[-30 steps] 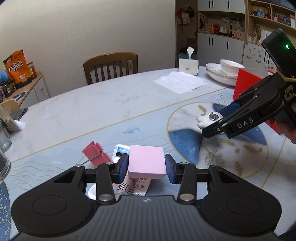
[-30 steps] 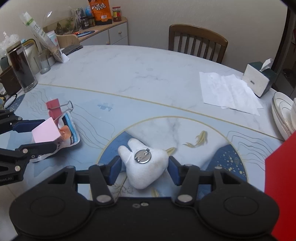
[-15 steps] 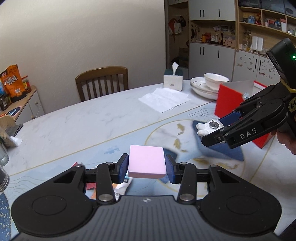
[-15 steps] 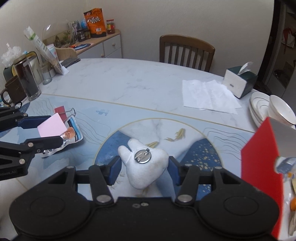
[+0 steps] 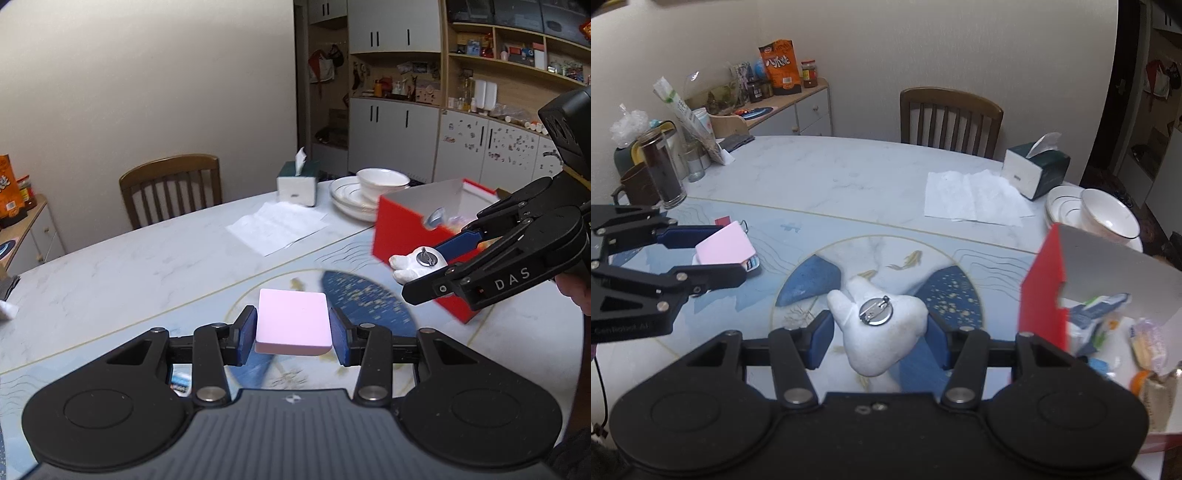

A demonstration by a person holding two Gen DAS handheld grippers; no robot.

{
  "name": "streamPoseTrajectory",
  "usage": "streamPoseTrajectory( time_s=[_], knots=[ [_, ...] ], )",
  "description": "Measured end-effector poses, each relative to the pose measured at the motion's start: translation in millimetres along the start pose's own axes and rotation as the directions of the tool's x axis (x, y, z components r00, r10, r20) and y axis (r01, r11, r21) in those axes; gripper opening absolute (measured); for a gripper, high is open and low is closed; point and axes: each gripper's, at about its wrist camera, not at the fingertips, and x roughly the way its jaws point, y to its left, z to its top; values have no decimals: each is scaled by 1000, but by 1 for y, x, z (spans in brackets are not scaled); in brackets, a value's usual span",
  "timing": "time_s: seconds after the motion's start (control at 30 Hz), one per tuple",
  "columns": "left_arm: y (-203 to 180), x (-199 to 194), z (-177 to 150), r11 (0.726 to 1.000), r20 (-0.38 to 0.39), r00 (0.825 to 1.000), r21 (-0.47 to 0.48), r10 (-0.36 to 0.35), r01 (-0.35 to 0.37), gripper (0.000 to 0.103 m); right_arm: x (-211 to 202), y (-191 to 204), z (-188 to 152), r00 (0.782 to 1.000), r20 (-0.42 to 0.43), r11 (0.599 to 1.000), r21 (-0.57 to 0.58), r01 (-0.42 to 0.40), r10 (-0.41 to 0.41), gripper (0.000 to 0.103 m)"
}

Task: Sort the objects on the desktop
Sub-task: 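Lift the sticky notes and plush toy and carry them over the open box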

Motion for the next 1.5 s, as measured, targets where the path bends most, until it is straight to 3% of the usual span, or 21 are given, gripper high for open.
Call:
streamPoseTrajectory(
  time_s=[0.47,1.07,1.33,1.5],
  knots=[
    [-80,2,39,998,26,999,48,-30,29,41,-56,-62,-17,999,31,999,-9,-43,44,53],
    [-182,55,79,991,22,996,101,-89,87,41,-96,-169,-47,998,58,1000,22,-14,13,53],
    [-219,85,93,981,-13,992,141,-129,129,41,-106,-214,-62,998,52,998,52,28,-31,53],
    [-234,111,96,976,-84,986,151,-146,158,41,-101,-239,-64,997,38,997,56,60,-62,53]
  ],
)
